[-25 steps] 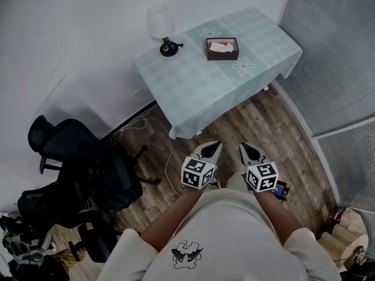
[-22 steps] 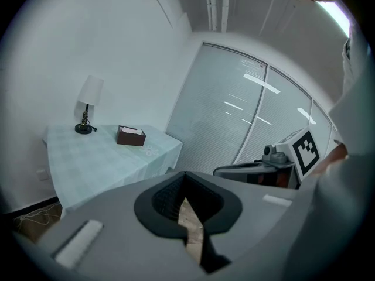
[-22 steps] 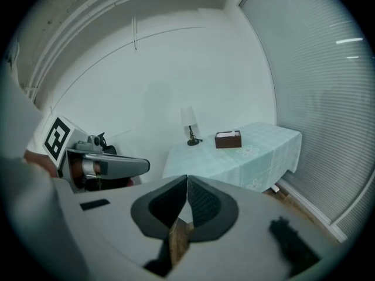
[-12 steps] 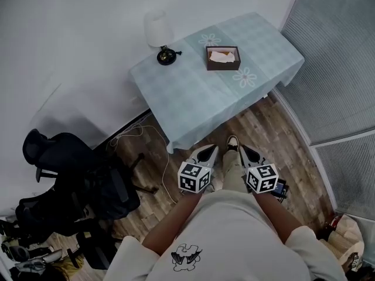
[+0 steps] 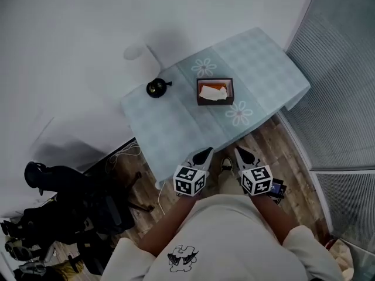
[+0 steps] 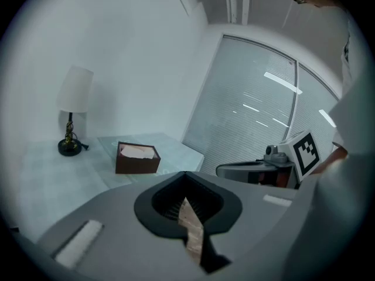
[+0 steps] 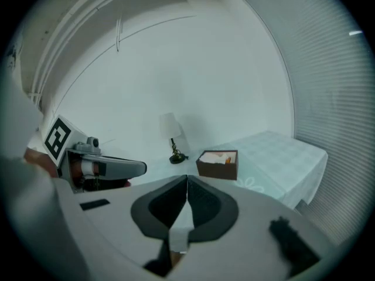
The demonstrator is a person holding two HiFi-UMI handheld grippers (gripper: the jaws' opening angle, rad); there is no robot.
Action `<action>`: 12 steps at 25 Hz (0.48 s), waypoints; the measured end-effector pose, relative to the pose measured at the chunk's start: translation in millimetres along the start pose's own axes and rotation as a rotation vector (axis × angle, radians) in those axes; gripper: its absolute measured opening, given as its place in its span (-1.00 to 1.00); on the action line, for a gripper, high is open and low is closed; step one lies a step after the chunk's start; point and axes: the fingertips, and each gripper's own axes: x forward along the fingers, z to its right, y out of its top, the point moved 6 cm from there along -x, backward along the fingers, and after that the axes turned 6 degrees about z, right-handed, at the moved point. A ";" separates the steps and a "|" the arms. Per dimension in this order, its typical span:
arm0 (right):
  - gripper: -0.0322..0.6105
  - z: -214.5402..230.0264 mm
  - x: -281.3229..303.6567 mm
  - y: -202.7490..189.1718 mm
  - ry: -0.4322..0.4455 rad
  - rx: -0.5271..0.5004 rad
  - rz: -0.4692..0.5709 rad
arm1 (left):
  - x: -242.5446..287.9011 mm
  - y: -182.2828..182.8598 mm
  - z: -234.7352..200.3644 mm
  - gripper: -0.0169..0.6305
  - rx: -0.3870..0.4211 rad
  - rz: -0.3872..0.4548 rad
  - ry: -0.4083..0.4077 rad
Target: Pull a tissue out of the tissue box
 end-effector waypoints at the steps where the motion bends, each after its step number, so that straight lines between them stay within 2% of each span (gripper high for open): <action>1: -0.86 14.9 11.0 10.8 0.015 -0.010 0.001 | 19.1 9.5 -4.0 -0.93 0.005 0.000 0.005; 4: -0.86 52.3 42.5 36.0 0.073 -0.043 -0.016 | 70.1 38.3 -13.3 -0.93 0.011 0.017 0.012; 7: -0.86 73.8 66.8 51.2 0.124 -0.086 -0.047 | 97.2 61.7 -18.1 -0.93 0.024 0.037 0.027; 12: -0.86 87.6 100.9 58.6 0.123 -0.045 -0.081 | 113.9 72.1 -44.4 -0.93 -0.014 0.006 0.057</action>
